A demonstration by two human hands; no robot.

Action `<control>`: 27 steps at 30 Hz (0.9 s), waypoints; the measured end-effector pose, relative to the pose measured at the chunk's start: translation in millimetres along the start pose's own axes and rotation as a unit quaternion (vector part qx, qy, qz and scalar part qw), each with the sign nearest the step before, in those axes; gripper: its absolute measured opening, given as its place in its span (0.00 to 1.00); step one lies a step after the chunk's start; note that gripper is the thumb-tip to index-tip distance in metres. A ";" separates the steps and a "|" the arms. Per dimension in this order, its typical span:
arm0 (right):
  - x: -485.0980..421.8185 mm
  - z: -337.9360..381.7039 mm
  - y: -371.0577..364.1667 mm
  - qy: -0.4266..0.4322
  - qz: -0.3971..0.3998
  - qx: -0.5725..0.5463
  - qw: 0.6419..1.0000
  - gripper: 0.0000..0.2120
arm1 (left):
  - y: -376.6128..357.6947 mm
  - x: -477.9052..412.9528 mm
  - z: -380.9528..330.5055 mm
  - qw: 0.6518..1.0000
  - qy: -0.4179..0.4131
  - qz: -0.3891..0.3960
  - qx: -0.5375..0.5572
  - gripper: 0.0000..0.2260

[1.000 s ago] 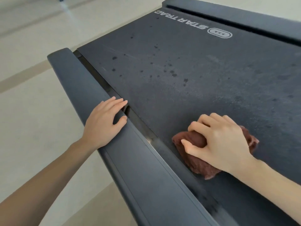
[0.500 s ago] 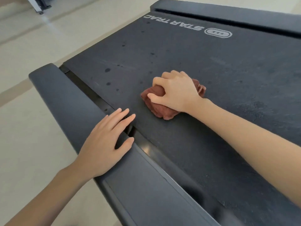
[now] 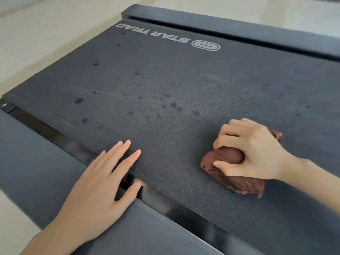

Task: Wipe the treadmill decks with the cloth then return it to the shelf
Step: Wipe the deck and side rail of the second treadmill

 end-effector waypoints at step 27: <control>-134.6 141.6 -68.3 -0.241 -0.012 -0.059 0.969 0.14 | 42.7 18.3 166.8 0.993 0.054 -0.105 0.014 0.31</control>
Point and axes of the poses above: each hand's wrist, its own x-axis away from the middle knuckle, its own y-axis out of the back of the hand, z = x × y, the point moved 5 cm from there along -x, towards the middle knuckle, and after that the axes turned 3 degrees about -z, right-handed, at the moved point
